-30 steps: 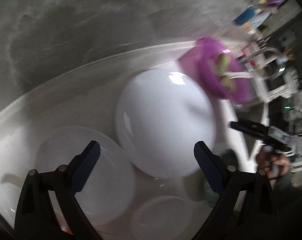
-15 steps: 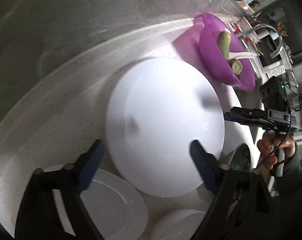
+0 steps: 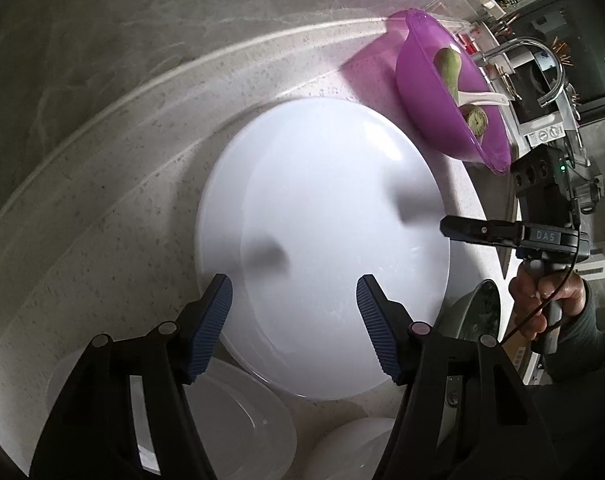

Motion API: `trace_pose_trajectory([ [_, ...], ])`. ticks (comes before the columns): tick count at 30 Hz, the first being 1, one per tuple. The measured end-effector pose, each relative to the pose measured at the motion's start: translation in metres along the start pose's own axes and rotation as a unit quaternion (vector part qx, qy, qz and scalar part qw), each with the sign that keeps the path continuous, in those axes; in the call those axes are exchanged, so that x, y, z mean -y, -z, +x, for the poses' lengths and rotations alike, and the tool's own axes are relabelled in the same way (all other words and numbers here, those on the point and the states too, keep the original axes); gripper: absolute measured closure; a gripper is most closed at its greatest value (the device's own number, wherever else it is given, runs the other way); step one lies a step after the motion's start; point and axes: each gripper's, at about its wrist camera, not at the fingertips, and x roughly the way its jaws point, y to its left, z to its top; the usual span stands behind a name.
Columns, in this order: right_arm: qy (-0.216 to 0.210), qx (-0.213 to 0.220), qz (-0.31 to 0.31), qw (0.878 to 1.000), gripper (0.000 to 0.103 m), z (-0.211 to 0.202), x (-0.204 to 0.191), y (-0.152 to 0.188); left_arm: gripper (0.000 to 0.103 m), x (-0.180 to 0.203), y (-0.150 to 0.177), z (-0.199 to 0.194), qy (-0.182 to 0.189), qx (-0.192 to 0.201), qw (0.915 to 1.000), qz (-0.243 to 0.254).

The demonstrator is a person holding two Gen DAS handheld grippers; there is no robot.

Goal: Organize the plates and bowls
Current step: 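Close the left gripper on the plate rim while the right gripper closes on it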

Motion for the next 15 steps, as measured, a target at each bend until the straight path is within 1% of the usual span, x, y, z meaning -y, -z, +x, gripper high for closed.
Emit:
trace_pose_trajectory([
  [6, 0.005, -0.002, -0.007, 1.000, 0.066, -0.003, 0.009, -0.005, 0.042, -0.007, -0.002, -0.001, 0.030, -0.005, 0.9995, -0.003],
  [8, 0.009, -0.005, -0.010, 1.000, 0.067, -0.010, 0.010, -0.003, 0.051, -0.008, -0.001, 0.001, 0.035, -0.010, 0.9993, -0.001],
  [10, 0.018, -0.005, -0.015, 1.000, 0.073, -0.006, 0.007, -0.002, 0.051, -0.004, -0.001, 0.007, 0.034, -0.022, 0.9991, 0.008],
  [11, 0.022, -0.003, -0.016, 1.000, 0.074, -0.008, 0.007, -0.001, 0.051, -0.003, -0.001, 0.008, 0.030, -0.024, 0.9992, 0.011],
  [13, 0.025, -0.002, -0.018, 1.000, 0.076, -0.007, 0.006, -0.001, 0.051, -0.004, -0.001, 0.004, 0.023, -0.014, 0.9996, 0.006],
  [15, 0.025, -0.004, -0.015, 1.000, 0.076, -0.006, 0.006, -0.002, 0.051, -0.008, -0.001, -0.005, 0.028, 0.002, 0.9996, 0.000],
])
